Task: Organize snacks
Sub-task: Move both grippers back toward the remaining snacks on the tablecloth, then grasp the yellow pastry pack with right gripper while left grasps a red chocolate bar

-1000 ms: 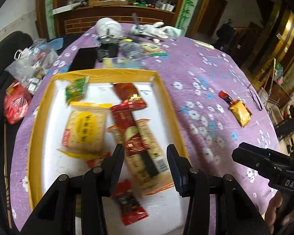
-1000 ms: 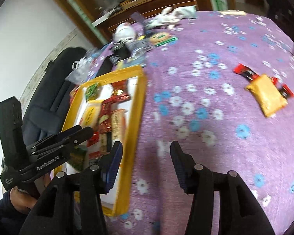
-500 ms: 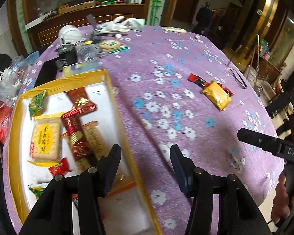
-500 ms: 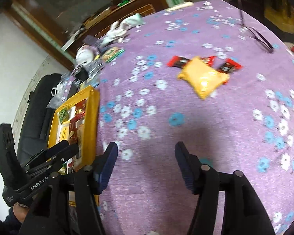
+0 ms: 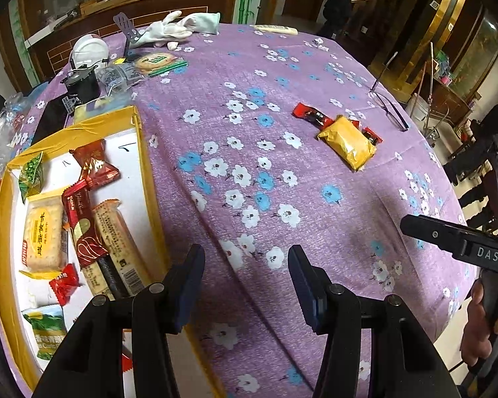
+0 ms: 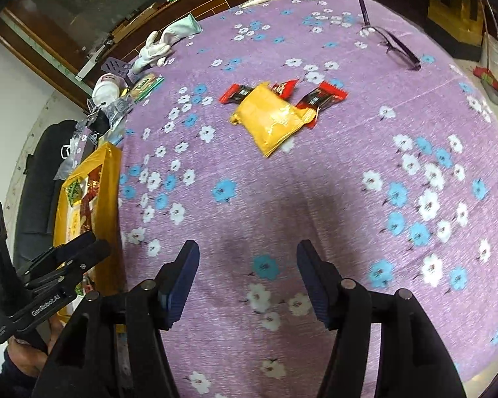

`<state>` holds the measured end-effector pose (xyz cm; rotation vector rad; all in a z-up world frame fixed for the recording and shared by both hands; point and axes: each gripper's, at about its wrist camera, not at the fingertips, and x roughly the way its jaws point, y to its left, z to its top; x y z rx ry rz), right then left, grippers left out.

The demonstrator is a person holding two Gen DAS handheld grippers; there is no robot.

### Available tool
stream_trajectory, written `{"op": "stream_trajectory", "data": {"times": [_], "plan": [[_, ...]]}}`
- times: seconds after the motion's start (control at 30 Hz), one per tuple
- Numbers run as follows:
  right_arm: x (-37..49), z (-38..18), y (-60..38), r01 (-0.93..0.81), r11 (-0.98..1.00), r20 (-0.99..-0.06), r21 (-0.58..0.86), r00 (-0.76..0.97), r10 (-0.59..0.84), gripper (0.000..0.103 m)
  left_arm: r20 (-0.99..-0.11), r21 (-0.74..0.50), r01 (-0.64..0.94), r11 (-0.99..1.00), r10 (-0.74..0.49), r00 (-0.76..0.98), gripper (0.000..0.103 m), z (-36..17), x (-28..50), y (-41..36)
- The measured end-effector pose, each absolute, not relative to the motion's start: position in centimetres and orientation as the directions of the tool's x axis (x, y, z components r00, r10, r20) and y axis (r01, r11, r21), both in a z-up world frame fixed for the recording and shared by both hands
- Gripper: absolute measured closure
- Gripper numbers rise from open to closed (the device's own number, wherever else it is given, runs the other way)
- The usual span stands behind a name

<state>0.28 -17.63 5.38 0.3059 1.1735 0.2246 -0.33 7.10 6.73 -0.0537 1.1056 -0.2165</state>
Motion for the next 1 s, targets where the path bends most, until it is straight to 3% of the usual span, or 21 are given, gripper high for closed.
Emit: {"op": "stream_trajectory", "data": {"times": [0.07, 0.13, 0.23, 0.47, 0.87, 0.93, 1.0], "plan": [[0.8, 5.4, -17.9, -0.018, 0.937, -0.867, 0.349, 0.372, 0.331, 0.043, -0.878, -0.145, 0.132, 0.981, -0.189, 0.440, 0.047, 6.7, -0.4, 7.2], [1.6, 5.5, -18.2, -0.025, 0.937, -0.866, 0.349, 0.373, 0.333, 0.043, -0.873, -0.136, 0.119, 0.984, -0.176, 0.454, 0.036, 6.8, -0.6, 7.5], [3.4, 5.7, -18.6, -0.041, 0.939, -0.865, 0.342, 0.376, 0.331, 0.043, -0.870, -0.118, 0.099, 0.988, -0.151, 0.469, 0.030, 7.0, -0.9, 8.0], [9.4, 6.6, -17.5, -0.102, 0.940, -0.854, 0.325, 0.394, 0.338, 0.043, -0.883, -0.111, 0.068, 0.991, -0.130, 0.451, 0.030, 6.7, -1.8, 9.7], [13.7, 2.1, -13.7, -0.212, 0.976, -0.924, 0.049, 0.361, 0.125, 0.043, -0.888, -0.105, 0.051, 0.993, -0.117, 0.444, 0.030, 6.5, -2.1, 11.8], [13.3, 1.6, -13.1, -0.208, 0.978, -0.921, -0.025, 0.384, 0.058, 0.055, -0.890, -0.115, 0.074, 0.991, -0.136, 0.436, 0.030, 6.5, -1.7, 11.3], [12.5, 1.8, -13.3, -0.191, 0.981, -0.912, -0.029, 0.406, 0.052, 0.060, -0.894, -0.137, 0.101, 0.985, -0.167, 0.416, 0.030, 6.6, -1.0, 10.5]]}}
